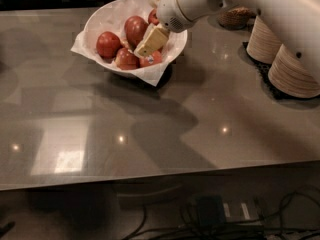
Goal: Pick apple from white bowl
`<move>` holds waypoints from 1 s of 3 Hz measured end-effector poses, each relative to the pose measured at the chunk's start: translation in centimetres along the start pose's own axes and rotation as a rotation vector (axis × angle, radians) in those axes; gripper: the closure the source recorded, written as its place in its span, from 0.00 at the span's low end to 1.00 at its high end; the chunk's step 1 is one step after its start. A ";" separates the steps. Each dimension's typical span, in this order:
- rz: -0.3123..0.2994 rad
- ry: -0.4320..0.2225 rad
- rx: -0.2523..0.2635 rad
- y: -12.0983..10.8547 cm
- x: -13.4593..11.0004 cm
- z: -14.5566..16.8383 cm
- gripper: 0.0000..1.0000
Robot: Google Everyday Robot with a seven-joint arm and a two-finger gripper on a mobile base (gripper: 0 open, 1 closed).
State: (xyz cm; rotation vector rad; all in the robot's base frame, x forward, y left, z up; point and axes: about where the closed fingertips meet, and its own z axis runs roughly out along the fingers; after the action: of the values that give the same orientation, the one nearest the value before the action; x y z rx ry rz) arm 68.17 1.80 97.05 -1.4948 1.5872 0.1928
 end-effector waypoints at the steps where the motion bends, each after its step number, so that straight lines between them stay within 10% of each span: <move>1: 0.012 -0.030 -0.006 -0.4 0.0 1.9 0.39; 3: 0.021 -0.061 0.018 -1.9 0.4 5.0 0.34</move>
Offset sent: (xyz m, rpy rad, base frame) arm 0.0356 0.0209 -0.0179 0.0710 -0.0072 0.0094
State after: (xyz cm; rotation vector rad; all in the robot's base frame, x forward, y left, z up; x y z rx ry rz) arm 72.29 4.33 94.83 -1.4457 1.5520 0.2331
